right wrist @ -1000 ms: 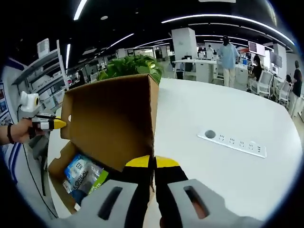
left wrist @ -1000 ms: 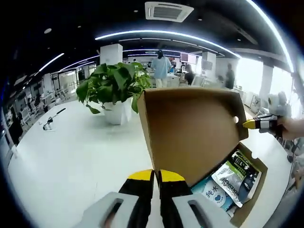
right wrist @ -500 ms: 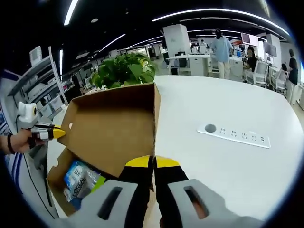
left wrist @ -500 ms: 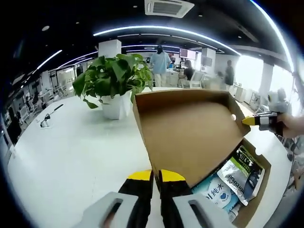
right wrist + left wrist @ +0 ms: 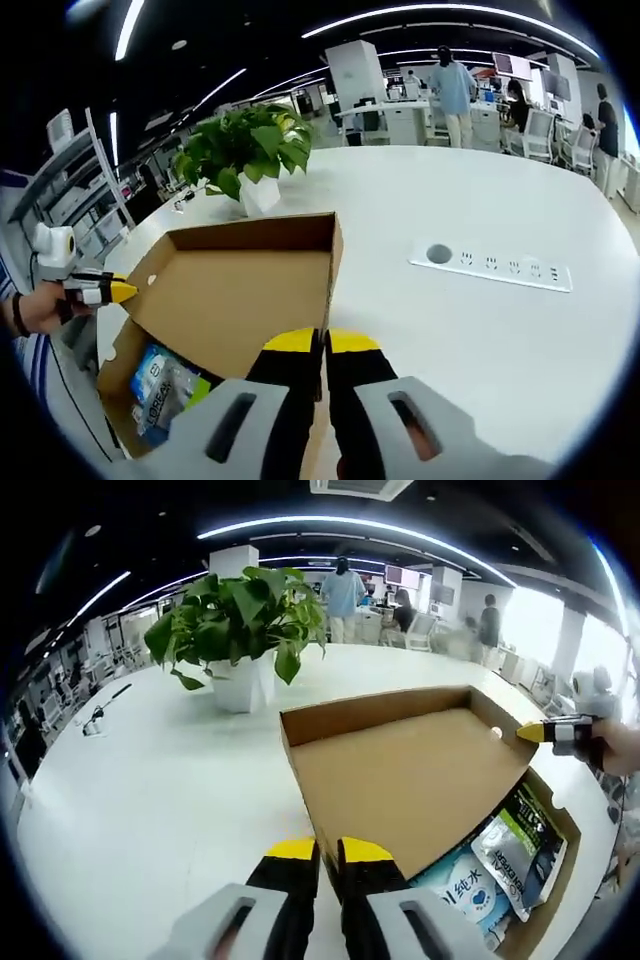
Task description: Operate the shoe box by opening the lid, removing the specified soft item, and placing it in the target area until the item is outside and the box remains undamaged.
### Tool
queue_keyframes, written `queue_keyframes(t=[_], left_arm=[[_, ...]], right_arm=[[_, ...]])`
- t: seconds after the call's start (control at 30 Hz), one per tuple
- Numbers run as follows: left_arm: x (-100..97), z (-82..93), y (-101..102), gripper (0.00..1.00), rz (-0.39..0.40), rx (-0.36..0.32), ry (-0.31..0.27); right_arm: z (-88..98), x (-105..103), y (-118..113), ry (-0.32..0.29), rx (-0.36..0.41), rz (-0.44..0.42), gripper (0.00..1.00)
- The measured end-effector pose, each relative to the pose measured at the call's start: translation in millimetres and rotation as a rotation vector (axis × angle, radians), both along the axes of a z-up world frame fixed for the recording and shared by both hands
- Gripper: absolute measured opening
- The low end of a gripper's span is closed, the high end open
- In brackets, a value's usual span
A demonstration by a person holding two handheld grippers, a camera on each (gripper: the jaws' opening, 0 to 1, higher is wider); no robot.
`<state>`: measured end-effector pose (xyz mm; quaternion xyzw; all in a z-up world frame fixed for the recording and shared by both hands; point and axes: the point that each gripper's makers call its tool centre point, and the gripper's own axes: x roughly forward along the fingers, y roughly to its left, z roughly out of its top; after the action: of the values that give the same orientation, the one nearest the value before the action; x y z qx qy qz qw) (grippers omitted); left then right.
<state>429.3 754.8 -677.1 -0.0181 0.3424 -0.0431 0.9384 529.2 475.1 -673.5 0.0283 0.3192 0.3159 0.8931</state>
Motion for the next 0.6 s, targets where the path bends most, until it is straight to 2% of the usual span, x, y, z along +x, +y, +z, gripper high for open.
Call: queue_keyframes(t=[0.37, 0.4, 0.47, 0.6], left_arm=[[4.7, -13.5, -1.5, 0.08, 0.015, -0.014, 0.049], [5.4, -15.3, -1.4, 0.08, 0.019, -0.016, 0.056], [5.0, -17.1, -1.5, 0.08, 0.026, -0.019, 0.065], [4.7, -20.2, -2.9, 0.08, 0.038, -0.026, 0.082]], right_arm=[[-9.6, 4.2, 0.1, 0.043, 0.007, -0.031, 0.02], [-10.6, 4.7, -0.1, 0.051, 0.015, -0.039, 0.02], [-11.9, 4.9, 0.5, 0.106, 0.072, -0.091, 0.02], [-14.6, 6.2, 0.1, 0.103, 0.059, -0.093, 0.03]])
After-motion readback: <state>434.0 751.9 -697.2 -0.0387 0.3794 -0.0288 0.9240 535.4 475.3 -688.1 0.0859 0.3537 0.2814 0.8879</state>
